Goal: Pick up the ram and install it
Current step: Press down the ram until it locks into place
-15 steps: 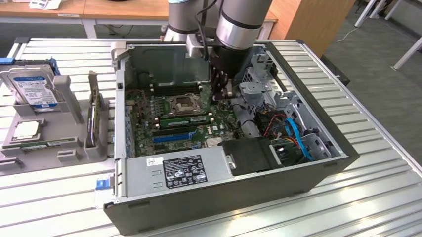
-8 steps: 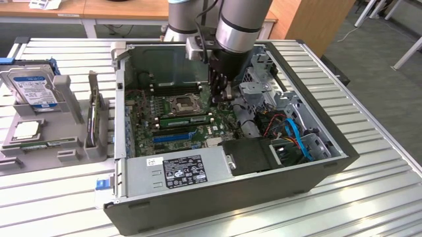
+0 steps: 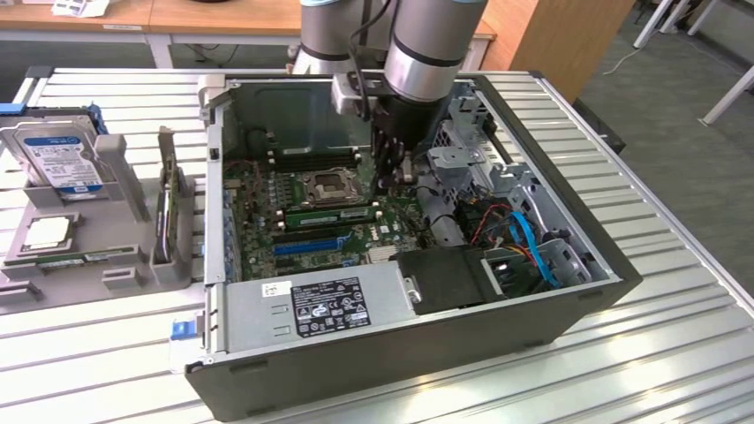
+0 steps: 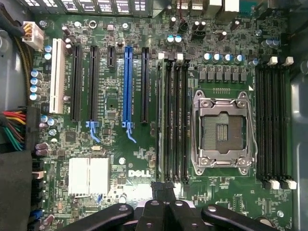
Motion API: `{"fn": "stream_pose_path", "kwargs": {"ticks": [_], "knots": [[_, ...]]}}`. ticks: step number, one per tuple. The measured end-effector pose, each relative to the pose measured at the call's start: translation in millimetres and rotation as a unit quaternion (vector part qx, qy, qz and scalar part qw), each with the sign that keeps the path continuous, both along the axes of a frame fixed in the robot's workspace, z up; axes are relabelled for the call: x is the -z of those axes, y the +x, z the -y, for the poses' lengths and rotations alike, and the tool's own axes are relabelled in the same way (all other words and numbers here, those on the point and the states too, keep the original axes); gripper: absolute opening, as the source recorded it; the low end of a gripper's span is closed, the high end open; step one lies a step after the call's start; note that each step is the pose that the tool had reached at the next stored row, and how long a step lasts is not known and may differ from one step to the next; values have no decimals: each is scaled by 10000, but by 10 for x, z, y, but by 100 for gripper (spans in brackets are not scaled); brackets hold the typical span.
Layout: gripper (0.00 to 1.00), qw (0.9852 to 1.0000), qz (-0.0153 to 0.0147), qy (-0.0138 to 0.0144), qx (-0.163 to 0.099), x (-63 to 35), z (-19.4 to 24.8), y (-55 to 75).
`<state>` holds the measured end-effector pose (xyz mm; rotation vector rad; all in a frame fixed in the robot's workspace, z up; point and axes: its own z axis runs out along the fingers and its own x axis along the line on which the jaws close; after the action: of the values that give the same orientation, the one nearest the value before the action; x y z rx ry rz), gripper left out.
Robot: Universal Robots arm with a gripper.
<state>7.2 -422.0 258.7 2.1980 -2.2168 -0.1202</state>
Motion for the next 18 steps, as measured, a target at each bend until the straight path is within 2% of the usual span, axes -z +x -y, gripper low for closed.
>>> {"fn": "stream_pose_path", "kwargs": {"ticks": [18], "knots": [[10, 10000, 0, -1, 0, 190, 0, 0]]}}
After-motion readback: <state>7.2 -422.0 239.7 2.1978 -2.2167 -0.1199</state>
